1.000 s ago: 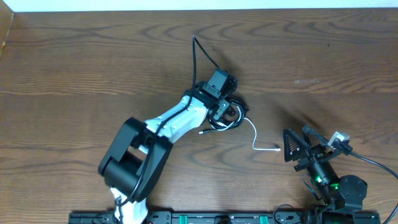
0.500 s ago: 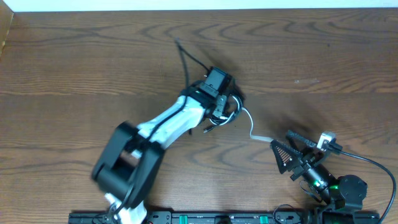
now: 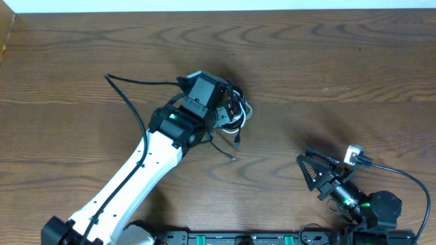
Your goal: Untangle cables
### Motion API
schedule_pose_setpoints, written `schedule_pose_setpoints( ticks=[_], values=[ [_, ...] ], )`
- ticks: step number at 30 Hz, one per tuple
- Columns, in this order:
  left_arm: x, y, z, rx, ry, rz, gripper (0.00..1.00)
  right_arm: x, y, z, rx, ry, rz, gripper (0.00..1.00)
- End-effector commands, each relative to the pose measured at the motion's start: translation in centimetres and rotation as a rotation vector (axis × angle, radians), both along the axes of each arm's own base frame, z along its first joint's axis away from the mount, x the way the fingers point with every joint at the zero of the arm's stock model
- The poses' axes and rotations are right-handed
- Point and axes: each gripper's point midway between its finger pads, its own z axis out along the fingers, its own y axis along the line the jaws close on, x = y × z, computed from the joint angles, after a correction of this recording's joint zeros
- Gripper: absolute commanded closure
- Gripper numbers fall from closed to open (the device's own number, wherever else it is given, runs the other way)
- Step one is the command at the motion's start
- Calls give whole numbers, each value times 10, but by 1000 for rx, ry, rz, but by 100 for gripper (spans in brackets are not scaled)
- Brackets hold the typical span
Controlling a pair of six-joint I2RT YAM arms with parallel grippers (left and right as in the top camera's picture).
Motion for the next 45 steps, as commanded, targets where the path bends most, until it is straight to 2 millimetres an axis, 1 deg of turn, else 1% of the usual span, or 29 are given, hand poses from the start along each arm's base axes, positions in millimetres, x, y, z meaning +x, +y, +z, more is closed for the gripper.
schedule_pose_setpoints(
  ticks=[1, 4, 6, 9, 16, 21, 31, 35, 38, 42, 45],
  values=[
    [-15, -23, 4, -143, 81, -34, 92, -9, 8, 0, 84, 84, 69, 46],
    [-22, -33, 4, -176, 110, -71, 92, -16, 15, 0, 99, 101, 125, 51],
    [-26, -38, 4, -177, 112, -88, 93, -17, 15, 0, 117, 121, 127, 58],
    [-31, -46, 5, -179, 109, -116, 93, -15, 14, 0, 197, 207, 110, 61],
    [-47, -68, 7, -136, 65, -282, 92, -12, 13, 0, 244, 254, 85, 64],
    [-52, -77, 8, -114, 31, -366, 93, -9, 14, 0, 243, 251, 61, 65],
    [-56, -95, 16, -142, -16, -414, 93, 1, 17, -2, 238, 241, -20, 65],
    [-59, -98, 16, -141, -14, -427, 92, 7, 14, -6, 221, 242, -69, 64],
    [-64, -102, 16, -142, -13, -441, 92, 13, 9, -13, 213, 263, -123, 64],
    [-71, -108, 16, -142, -12, -466, 93, 17, 8, -22, 202, 301, -144, 66],
    [-75, -111, 16, -137, -16, -488, 92, 17, 11, -18, 206, 289, -121, 70]
  ],
)
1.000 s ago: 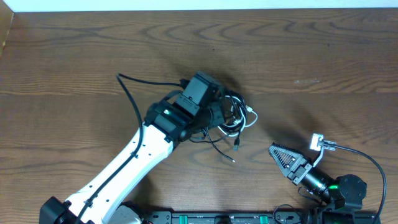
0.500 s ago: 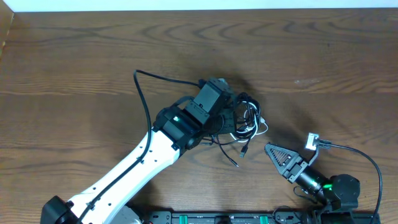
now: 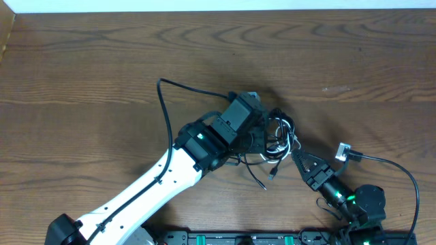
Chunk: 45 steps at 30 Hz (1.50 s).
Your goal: Untangle cables
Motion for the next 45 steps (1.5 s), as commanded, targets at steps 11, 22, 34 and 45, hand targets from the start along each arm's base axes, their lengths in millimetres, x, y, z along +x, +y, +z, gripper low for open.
schedule_pose_setpoints(
  ticks=[11, 22, 34, 45],
  values=[
    [-2, -5, 5, 11, -55, -57, 92, -7, 16, 4, 22, -2, 81, 77],
    [-12, -16, 6, 1, -63, -96, 93, -3, 18, -18, -13, 89, 56, 83],
    [-6, -17, 20, -11, -157, -160, 93, 5, 2, -62, -157, 209, -35, 99],
    [3, 15, 77, -80, -323, -138, 93, 15, 0, -54, -264, 78, -34, 99]
  ],
)
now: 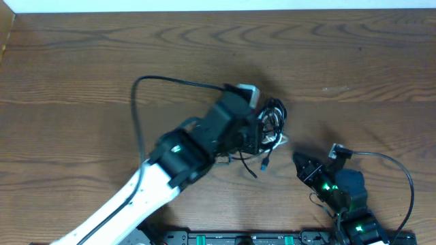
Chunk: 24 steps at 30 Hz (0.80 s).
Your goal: Untangle cables
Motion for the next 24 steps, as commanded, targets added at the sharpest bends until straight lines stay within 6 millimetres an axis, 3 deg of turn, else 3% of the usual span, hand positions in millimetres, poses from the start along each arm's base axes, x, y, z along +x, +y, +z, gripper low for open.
schedule_pose_setpoints(
  ticks=[1, 5, 8, 12, 24],
  values=[
    [-4, 3, 11, 15, -68, -57, 93, -4, 21, 26, -31, -162, 167, 98],
    [-3, 2, -5, 90, -80, -115, 93, -16, 45, 60, 98, -254, 307, 80],
    [0, -2, -16, 111, -58, -118, 92, -20, 50, 73, 206, -235, 321, 74],
    [0, -8, -24, 121, -46, -130, 92, -20, 51, 74, 247, -202, 310, 73],
    [-19, -31, -18, 92, -76, -203, 93, -14, 45, 73, 273, -177, 248, 79]
  ],
)
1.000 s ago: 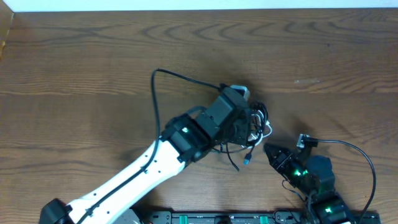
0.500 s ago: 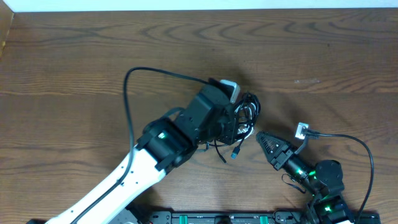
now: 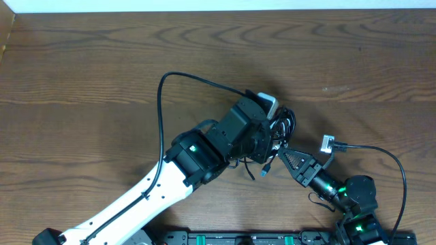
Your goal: Untangle cables
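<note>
A tangled bundle of black and white cables hangs at the table's middle, held up by my left gripper, which is shut on it; the fingers are mostly hidden under the wrist. A loose end with a small plug dangles below the bundle. My right gripper points up-left from the lower right. Its fingers look parted, and the tips sit just under the bundle's lower right edge. Whether they touch a cable is not visible.
The wooden table spreads around both arms. The left arm's own black cable loops up and left of the wrist. The right arm's cable arcs toward the lower right corner. A black rail runs along the front edge.
The left gripper carried the bundle a little to the right and down. The right gripper has moved up and left, so its tips now reach the bundle's lower edge.
At first the left gripper held the bundle left of centre and the right gripper stood open far off at the lower right. Then the bundle was further right with the right gripper close beside it. Then the right gripper lay drawn back; now it is at the bundle again.
</note>
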### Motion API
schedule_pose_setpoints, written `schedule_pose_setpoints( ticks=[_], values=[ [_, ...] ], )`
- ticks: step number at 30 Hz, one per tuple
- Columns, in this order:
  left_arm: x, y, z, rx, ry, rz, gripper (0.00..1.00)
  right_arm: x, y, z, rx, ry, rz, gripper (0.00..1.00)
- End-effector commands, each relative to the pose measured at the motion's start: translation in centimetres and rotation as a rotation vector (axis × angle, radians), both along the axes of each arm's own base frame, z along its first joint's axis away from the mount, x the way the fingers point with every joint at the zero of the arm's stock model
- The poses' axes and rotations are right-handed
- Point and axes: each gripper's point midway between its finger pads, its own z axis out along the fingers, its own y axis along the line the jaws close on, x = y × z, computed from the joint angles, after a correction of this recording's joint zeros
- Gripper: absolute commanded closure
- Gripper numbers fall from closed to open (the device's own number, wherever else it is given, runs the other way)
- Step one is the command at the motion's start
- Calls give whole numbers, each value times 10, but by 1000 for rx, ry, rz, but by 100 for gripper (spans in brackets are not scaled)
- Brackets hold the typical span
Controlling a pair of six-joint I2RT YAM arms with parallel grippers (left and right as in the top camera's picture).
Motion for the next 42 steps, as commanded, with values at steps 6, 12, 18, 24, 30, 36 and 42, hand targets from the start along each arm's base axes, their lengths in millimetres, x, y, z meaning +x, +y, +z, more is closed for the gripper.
schedule_pose_setpoints(
  ticks=[6, 12, 18, 24, 30, 36, 42],
  values=[
    [-17, -13, 7, -14, -17, -66, 92, 5, -5, -5, 8, 35, -51, 99],
    [-18, -11, 15, -30, -30, -65, 93, 14, -25, -41, -112, 128, -177, 99],
    [-32, -7, 41, -105, -48, -105, 94, 18, -52, -74, -214, 235, -328, 99],
    [-42, 8, 62, -135, -87, -110, 92, 21, -62, -78, -277, 211, -369, 99],
    [-30, 43, 91, -140, -221, 17, 93, 19, -81, -96, -350, 268, -457, 99],
    [-30, 58, 100, -146, -248, 54, 92, 21, -56, -72, -330, 129, -312, 87],
    [-29, 57, 81, -86, -200, 55, 93, 1, -7, -28, -272, -135, 1, 59]
  ],
)
